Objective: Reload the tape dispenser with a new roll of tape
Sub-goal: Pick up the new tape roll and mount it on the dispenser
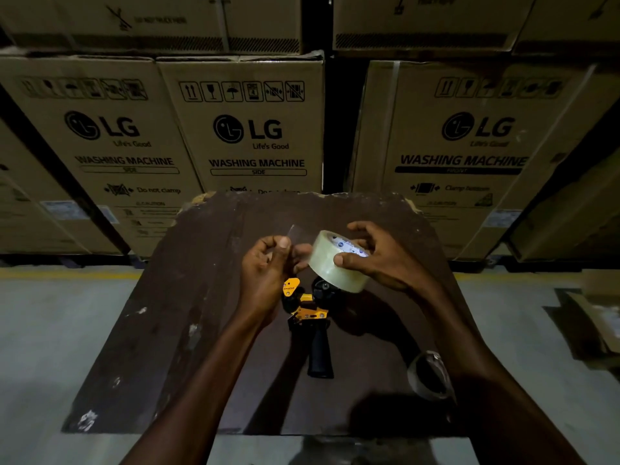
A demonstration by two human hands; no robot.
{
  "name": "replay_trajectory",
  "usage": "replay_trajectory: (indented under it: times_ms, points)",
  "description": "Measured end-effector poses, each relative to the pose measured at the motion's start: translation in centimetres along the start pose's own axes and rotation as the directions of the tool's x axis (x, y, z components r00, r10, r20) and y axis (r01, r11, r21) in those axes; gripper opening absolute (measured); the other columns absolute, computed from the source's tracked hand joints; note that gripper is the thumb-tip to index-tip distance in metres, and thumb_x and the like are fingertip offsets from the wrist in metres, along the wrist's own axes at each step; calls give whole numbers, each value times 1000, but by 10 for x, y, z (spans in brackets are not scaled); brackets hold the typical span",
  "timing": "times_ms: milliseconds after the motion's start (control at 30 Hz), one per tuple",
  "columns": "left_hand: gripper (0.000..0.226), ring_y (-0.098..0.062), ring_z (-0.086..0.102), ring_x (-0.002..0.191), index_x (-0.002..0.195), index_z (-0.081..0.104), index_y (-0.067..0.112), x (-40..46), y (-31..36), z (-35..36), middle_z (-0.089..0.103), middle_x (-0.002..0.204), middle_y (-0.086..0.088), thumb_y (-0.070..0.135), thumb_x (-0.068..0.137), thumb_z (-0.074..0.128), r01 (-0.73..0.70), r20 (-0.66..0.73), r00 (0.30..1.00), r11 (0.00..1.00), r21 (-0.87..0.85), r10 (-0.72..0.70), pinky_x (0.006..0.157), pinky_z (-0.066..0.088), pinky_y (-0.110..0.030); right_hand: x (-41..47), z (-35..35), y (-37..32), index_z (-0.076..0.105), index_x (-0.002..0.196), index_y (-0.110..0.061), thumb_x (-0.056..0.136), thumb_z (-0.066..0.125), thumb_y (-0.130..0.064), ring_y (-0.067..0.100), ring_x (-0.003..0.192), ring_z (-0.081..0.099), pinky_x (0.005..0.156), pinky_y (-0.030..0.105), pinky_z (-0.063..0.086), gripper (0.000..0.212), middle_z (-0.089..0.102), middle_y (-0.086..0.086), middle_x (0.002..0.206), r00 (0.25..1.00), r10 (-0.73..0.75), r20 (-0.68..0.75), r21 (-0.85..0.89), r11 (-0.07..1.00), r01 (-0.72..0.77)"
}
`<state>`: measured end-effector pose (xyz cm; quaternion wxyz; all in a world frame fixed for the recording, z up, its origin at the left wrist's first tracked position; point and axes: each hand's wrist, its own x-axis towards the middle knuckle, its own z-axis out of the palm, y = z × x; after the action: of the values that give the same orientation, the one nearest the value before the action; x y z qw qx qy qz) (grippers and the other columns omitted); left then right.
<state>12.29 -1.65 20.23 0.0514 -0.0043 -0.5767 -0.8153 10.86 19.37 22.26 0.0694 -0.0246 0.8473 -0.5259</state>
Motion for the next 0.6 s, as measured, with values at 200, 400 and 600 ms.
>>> replay_trajectory:
  times_ms: [200,400,600]
  points:
    - [8,-20,72,93,97,62,6,6,-13,-17,76,91,-4,13,95,59,-33,-5,999,994,106,34,86,58,-34,5,1,4,45,139,-34,56,89,-53,-1,111,57,85,16,51,96,56,-11,128,997,-82,4,-21,996,82]
    - [16,-13,70,94,105,70,18,14,-21,-39,73,100,-3,13,90,68,-96,90,994,914,394,65,85,56,-28,14,0,13,43,141,-35,52,91,-48,7,120,60,101,29,51,102,55,-7,137,993,-117,25,-41,992,118]
    - [13,3,67,89,95,71,26,25,-30,-48,72,94,12,14,90,69,-166,162,983,808,566,88,75,51,-10,29,2,28,44,134,-49,51,93,-45,10,127,56,108,40,48,97,52,-7,141,989,-127,76,-82,988,133]
